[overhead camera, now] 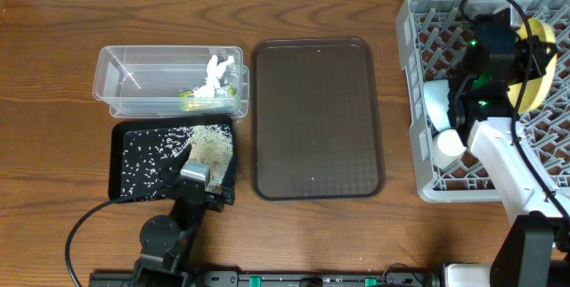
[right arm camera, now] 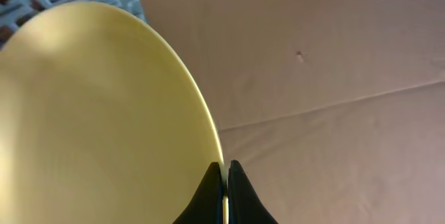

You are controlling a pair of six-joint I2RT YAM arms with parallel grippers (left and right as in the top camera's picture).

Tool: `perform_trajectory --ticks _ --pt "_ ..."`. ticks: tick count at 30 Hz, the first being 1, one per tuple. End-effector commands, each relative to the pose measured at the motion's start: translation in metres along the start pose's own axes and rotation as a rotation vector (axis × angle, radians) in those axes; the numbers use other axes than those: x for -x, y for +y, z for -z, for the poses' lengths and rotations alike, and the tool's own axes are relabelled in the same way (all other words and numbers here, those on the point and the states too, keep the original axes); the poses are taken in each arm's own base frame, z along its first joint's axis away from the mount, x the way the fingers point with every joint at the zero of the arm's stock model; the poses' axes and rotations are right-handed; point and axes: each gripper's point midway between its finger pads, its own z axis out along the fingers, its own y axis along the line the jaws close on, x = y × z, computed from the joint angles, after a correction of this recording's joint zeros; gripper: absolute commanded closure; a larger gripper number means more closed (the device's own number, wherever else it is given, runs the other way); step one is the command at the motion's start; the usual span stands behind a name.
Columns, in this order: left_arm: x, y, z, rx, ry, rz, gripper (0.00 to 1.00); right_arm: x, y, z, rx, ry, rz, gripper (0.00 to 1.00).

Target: Sort waste into correct bins and load items into the dishwasher rack

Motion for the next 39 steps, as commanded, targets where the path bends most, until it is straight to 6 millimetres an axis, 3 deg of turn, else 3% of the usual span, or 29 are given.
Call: perform_trajectory --ticks 1,6,12,13,15,16,20,23,26,30,34,39 --pt "-0.015 -0.001 -0.002 -0.010 0.034 0.000 0.11 -0.003 -0.008 -0.003 -0.028 0.026 0.052 0.99" --pt "-0.015 -0.001 -0.002 -0.010 0.034 0.000 0.11 -0.011 0.000 -0.010 0.004 0.037 0.087 0.99" --pt "-0.015 -0.001 -0.002 -0.010 0.034 0.000 0.11 -0.019 0.045 -0.005 0.183 0.000 0.173 0.99" --pt "-0.015 -0.001 -0.002 -0.010 0.034 0.000 0.11 -0.019 0.047 -0.005 0.191 0.002 0.155 0.93" --pt "-0.015 -0.001 -0.002 -0.010 0.034 0.000 0.11 -0.015 0.047 -0.002 0.190 -0.006 0.094 0.39" --pt "-0.015 -0.001 -0.002 -0.010 0.034 0.000 0.11 -0.012 0.045 0.001 0.185 -0.014 0.059 0.20" --pt "-0.015 -0.001 -0.002 -0.010 0.034 0.000 0.11 0.010 0.036 0.028 0.196 -0.092 -0.047 0.09" --pt "-0.015 -0.001 -0.002 -0.010 0.034 0.000 0.11 0.032 0.026 0.065 0.235 -0.190 -0.153 0.04" --pt "-0.015 -0.001 -0.002 -0.010 0.034 0.000 0.11 0.048 0.029 0.107 0.324 -0.298 -0.177 0.03" --pt "-0.015 -0.001 -0.002 -0.010 0.034 0.000 0.11 0.057 0.038 0.166 0.475 -0.405 -0.239 0.03" --pt "-0.015 -0.001 -0.002 -0.010 0.034 0.000 0.11 0.050 0.059 0.244 0.801 -0.490 -0.303 0.03" --pt "-0.015 -0.001 -0.002 -0.010 0.034 0.000 0.11 0.014 0.071 0.360 1.415 -0.473 -0.382 0.02"
